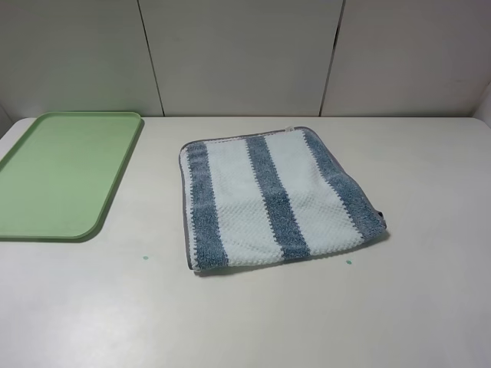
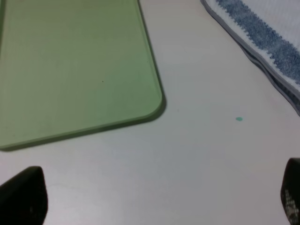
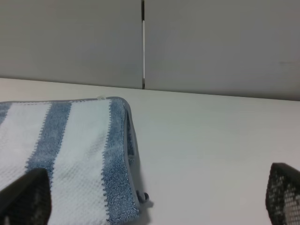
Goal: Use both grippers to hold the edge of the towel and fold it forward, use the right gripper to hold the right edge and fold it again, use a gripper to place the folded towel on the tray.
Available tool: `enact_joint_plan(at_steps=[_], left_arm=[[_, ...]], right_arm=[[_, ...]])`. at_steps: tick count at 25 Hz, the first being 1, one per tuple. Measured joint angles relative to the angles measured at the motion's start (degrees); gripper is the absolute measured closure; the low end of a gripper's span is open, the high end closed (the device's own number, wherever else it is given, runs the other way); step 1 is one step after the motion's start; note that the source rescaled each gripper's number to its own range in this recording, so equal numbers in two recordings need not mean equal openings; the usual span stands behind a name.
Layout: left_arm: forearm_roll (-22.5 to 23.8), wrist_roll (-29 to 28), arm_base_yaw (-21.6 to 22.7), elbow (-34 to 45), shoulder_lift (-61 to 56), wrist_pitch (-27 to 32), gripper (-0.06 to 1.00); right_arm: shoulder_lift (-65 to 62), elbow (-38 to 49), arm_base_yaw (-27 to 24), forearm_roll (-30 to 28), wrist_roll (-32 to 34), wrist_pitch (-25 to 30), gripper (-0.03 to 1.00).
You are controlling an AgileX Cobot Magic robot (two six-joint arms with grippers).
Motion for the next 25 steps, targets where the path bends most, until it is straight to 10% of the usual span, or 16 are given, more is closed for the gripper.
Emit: enact_joint_plan(at_steps=[25], left_arm=[[0.0, 0.0, 0.0, 0.0, 0.0, 0.0, -0.06]], right_arm=[[0.0, 0.0, 0.0, 0.2, 0.0, -0.1, -0.03]])
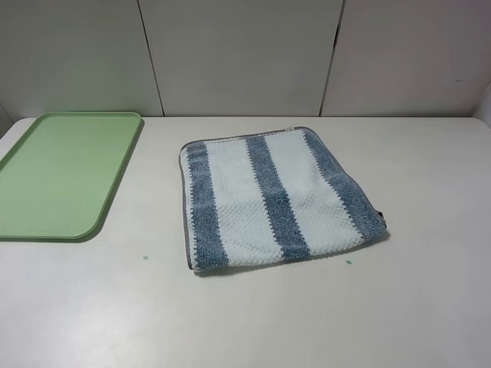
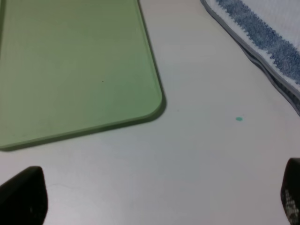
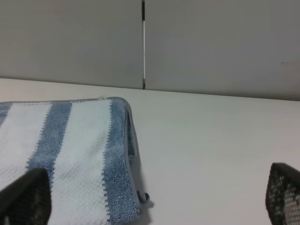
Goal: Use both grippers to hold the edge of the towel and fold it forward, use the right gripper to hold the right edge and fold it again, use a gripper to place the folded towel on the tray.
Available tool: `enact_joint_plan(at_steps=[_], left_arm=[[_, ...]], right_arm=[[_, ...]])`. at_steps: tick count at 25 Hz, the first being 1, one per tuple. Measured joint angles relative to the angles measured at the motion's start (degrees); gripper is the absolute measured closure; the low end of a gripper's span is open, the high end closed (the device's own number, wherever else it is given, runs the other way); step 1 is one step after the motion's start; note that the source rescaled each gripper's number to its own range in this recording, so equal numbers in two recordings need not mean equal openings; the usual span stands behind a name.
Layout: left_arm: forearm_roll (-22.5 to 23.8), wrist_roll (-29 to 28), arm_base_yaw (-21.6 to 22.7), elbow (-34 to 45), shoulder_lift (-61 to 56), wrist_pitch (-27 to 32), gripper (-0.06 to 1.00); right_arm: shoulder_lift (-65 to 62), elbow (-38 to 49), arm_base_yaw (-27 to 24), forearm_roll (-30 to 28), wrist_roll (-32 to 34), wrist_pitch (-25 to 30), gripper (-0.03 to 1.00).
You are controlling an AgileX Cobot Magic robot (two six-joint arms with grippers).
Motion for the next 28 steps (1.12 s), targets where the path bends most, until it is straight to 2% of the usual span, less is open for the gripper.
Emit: enact_joint_plan(at_steps=[6, 10, 28], left_arm=[[3.0, 0.1, 0.0, 0.0, 0.0, 0.0, -0.06], [3.3, 0.2, 0.0, 0.0, 0.0, 0.0, -0.06], [1.0, 0.1, 0.0, 0.0, 0.0, 0.0, -0.06]], right_arm=[[0.0, 0.0, 0.0, 0.1, 0.0, 0.0, -0.03], [0.0, 0.0, 0.0, 0.1, 0.0, 0.0, -0.03], [0.0, 0.0, 0.0, 1.4, 0.0, -0.3, -0.03]])
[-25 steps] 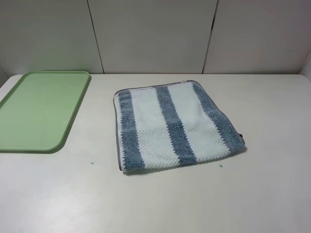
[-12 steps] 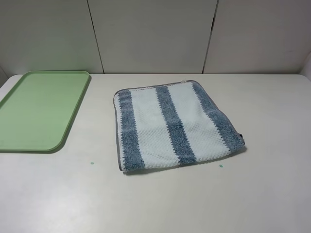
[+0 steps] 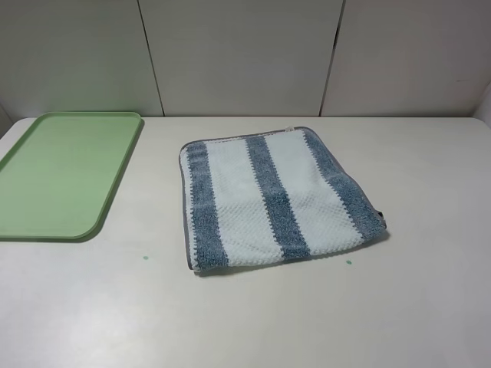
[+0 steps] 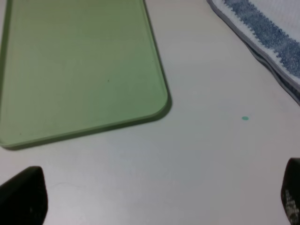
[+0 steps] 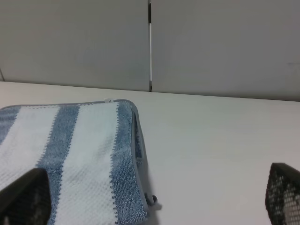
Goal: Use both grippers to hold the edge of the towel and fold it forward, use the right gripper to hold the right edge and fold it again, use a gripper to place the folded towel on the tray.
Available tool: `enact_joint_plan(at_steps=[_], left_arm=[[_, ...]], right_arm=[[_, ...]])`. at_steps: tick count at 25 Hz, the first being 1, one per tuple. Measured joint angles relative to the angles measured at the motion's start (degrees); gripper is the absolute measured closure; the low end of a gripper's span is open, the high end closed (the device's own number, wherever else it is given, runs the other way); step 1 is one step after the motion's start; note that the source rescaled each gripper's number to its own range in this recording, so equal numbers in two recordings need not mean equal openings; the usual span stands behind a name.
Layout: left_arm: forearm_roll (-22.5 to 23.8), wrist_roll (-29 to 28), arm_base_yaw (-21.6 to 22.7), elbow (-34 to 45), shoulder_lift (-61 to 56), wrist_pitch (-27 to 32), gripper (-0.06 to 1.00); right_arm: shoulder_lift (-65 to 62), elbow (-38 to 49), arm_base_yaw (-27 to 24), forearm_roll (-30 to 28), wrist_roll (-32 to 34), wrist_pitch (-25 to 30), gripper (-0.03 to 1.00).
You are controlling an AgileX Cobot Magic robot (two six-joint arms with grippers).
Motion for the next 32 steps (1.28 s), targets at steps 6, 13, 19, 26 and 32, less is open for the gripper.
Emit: enact_joint_plan(at_steps=[6, 13, 19, 26, 32], left_arm=[[0.0, 0.0, 0.0, 0.0, 0.0, 0.0, -0.06], [0.0, 0.0, 0.0, 0.0, 0.0, 0.0, -0.05], [0.0, 0.0, 0.0, 0.0, 0.0, 0.0, -0.05], [0.3, 0.2, 0.0, -0.8, 4.4, 0.6, -0.05], [0.3, 5.6, 0.0, -5.0, 17.2, 0.5, -0.05]], right_arm=[[0.0, 0.0, 0.0, 0.5, 0.0, 0.0, -0.03], [0.0, 0.0, 0.0, 1.3, 0.7, -1.7, -0.03], [0.8, 0.0, 0.0, 2.2, 1.0, -2.0, -0.03], [11.1, -2.3, 0.0, 4.2, 0.4, -2.0, -0.03], [21.1, -4.9, 0.0, 4.2, -5.5, -2.0, -0.03]])
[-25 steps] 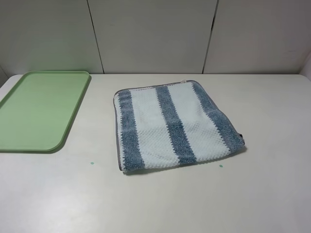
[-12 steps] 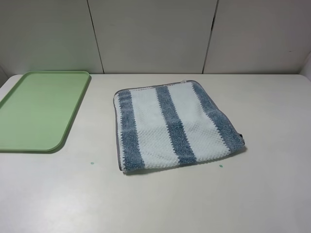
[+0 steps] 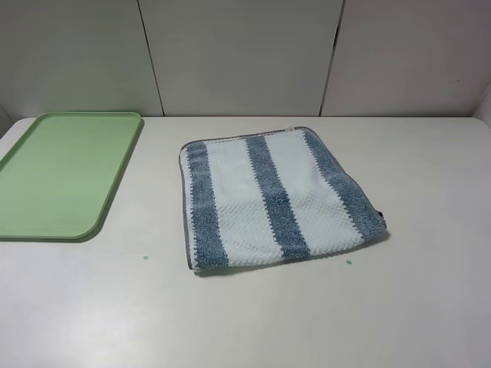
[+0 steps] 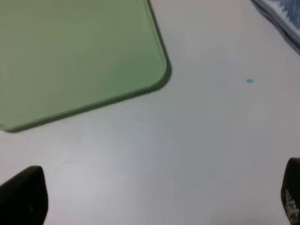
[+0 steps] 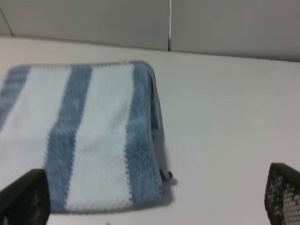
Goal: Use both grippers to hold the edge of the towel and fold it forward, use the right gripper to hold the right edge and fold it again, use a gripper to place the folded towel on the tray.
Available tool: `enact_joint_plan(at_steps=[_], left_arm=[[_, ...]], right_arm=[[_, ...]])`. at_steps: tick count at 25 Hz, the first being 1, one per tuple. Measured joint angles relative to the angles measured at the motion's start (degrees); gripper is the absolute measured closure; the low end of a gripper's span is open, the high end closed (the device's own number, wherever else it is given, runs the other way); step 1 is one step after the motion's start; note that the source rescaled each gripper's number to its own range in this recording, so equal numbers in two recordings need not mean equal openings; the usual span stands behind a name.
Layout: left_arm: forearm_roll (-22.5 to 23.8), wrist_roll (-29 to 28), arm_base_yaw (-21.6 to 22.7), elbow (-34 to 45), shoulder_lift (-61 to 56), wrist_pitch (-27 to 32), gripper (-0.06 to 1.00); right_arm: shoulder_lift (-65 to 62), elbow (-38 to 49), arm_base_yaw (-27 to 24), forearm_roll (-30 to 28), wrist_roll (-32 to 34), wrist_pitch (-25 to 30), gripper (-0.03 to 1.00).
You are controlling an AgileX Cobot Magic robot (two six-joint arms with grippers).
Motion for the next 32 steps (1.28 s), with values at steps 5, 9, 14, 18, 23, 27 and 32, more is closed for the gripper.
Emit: enact_joint_plan(at_steps=[5, 9, 14, 18, 23, 27, 32], left_arm=[[-0.3, 1.8, 0.0, -4.3, 9.7, -0.1, -0.05], [-0.8, 3.4, -2.9, -6.1, 14.9, -0.1, -0.05], [-0.6, 6.6, -10.0, -6.3, 20.5, -0.1, -0.05], [1.8, 8.0, -16.1, -6.3, 25.3, -0.1, -0.05], [6.3, 10.0, -24.2, -6.3, 31.8, -0.6, -0.05], [9.4, 11.4, -29.4, -6.3, 36.9, -3.4, -0.05], [10.2, 17.0, -32.4, -6.5, 43.5, -9.1, -0.05]], right_arm=[[5.0, -0.1, 2.5, 0.0, -3.3, 0.0, -0.03], [8.2, -0.2, 9.4, -1.9, -3.7, -0.3, -0.03], [13.5, -0.2, 19.9, -6.7, -3.8, -0.5, -0.03], [17.9, -0.2, 27.1, -11.4, -3.5, -0.6, -0.03], [21.7, -0.2, 34.9, -17.8, -2.9, -0.7, -0.03], [24.1, -0.2, 39.4, -23.8, -2.7, -0.8, -0.03], [27.8, -0.2, 40.6, -28.6, -2.7, -0.8, -0.03]])
